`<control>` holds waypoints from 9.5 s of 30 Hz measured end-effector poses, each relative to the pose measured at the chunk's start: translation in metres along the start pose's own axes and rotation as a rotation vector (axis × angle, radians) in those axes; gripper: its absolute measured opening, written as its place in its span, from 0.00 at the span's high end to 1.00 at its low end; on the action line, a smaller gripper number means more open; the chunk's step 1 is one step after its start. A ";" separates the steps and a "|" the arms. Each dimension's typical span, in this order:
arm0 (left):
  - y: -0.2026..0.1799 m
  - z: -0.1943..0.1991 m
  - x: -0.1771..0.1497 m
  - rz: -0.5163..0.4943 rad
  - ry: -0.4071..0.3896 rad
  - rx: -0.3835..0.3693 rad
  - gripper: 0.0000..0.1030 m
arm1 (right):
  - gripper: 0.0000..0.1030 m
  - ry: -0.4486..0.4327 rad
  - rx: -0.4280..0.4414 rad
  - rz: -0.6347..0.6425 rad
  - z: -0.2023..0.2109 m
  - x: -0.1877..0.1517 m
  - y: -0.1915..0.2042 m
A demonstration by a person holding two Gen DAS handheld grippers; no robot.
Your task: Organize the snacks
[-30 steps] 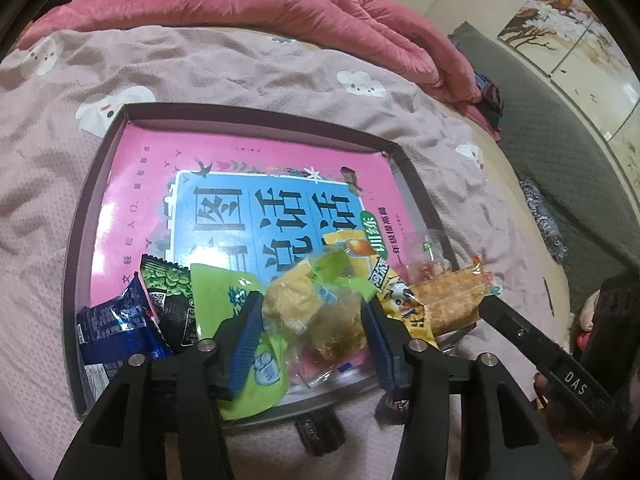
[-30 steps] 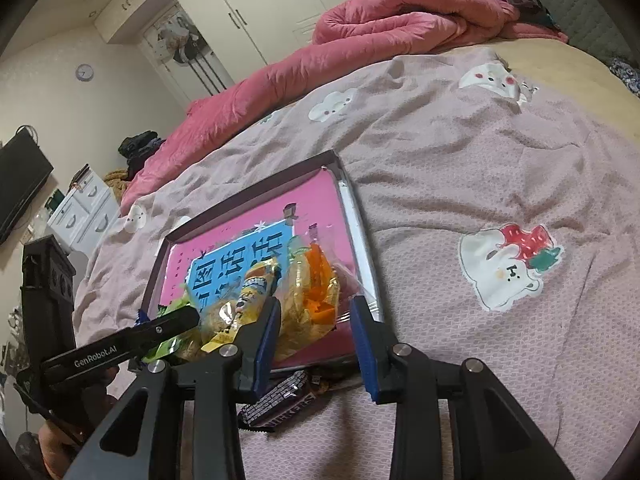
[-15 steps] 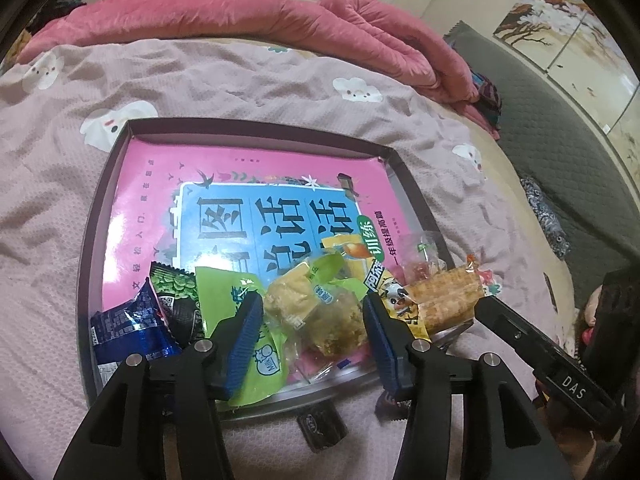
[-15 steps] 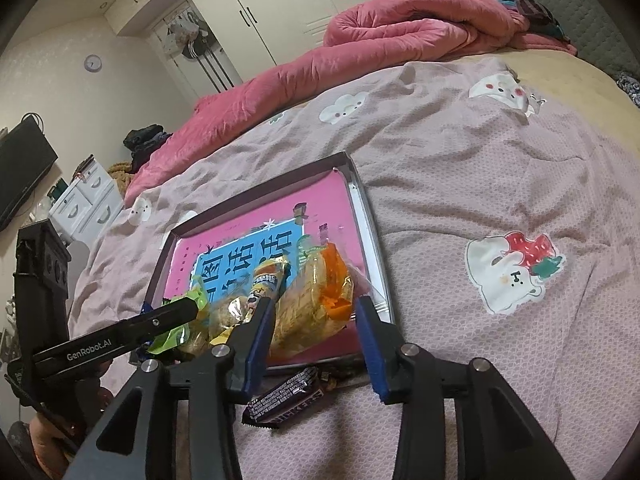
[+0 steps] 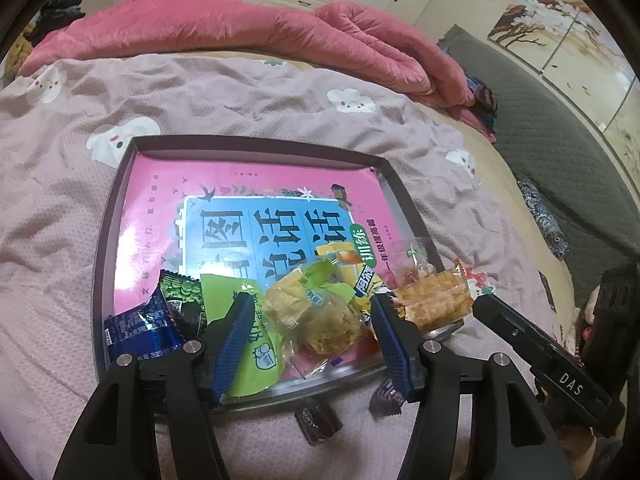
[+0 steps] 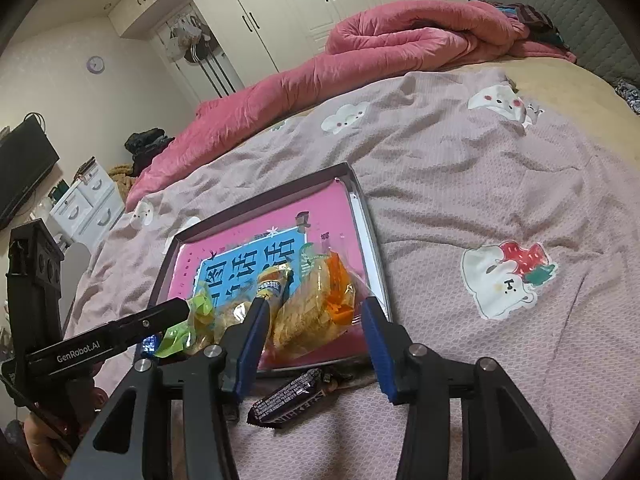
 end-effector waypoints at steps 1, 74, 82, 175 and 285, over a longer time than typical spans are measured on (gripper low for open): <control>-0.001 0.001 0.000 -0.003 -0.003 0.000 0.37 | 0.54 -0.002 0.000 0.000 0.001 0.000 0.000; -0.002 0.009 -0.090 -0.086 0.171 0.106 0.25 | 0.29 0.250 0.083 -0.049 -0.007 -0.075 0.016; 0.000 -0.001 -0.094 -0.085 0.183 0.106 0.25 | 0.29 0.327 0.115 -0.126 -0.031 -0.082 0.016; 0.034 0.009 -0.014 -0.019 0.007 0.111 0.66 | 0.82 0.121 0.101 0.116 -0.032 -0.010 0.092; 0.000 0.085 -0.101 -0.051 -0.012 0.315 0.25 | 0.10 -0.088 -0.175 0.274 0.071 -0.079 0.027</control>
Point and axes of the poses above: each gripper's, at about its wrist camera, not at the fingertips, and z roughly against the way its jaws point, y to its left, x to its top, the point moved 9 cm from there along -z, roughly the way its jaws point, and after that the axes turned 15 degrees about -x, right-handed, at the moved point
